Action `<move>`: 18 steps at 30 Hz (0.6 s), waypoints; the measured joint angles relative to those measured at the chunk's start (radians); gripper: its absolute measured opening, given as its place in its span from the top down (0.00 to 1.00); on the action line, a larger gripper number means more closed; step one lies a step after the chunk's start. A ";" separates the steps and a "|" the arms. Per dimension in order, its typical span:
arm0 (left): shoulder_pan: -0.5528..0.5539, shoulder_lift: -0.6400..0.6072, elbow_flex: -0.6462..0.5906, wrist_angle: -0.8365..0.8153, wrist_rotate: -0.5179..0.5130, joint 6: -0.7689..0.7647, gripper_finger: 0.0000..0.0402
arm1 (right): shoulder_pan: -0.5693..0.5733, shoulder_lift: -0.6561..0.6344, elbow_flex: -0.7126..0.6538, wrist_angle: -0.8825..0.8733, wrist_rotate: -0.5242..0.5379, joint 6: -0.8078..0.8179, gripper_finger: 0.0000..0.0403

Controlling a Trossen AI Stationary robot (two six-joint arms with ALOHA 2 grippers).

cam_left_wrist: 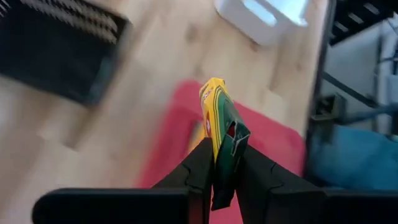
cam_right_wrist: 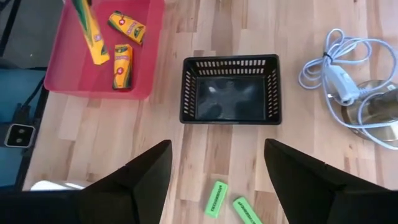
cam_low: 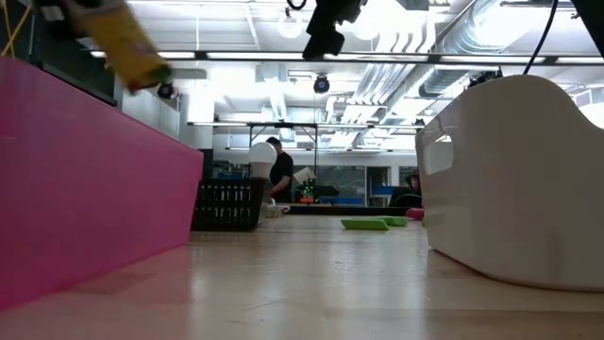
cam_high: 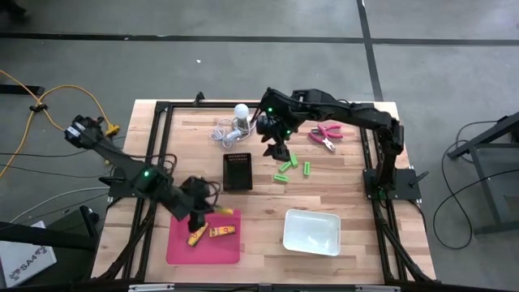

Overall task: Pick & Place School Supplies
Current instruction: Put the yellow crayon box into the pink bin

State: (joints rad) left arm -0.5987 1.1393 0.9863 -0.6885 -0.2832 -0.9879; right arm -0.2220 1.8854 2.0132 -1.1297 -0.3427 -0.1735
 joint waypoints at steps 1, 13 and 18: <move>-0.013 0.015 0.000 0.009 0.017 -0.032 0.89 | 0.005 0.000 0.000 0.000 0.000 0.009 0.39; -0.088 0.243 0.000 0.174 0.172 -0.249 0.89 | 0.083 0.000 0.000 0.000 0.001 0.024 0.39; -0.088 0.299 -0.001 0.228 0.192 -0.269 0.89 | 0.114 0.001 0.000 0.000 0.002 0.022 0.39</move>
State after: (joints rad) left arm -0.6865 1.4380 0.9855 -0.4604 -0.0912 -1.2569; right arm -0.1083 1.8862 2.0132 -1.1294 -0.3402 -0.1519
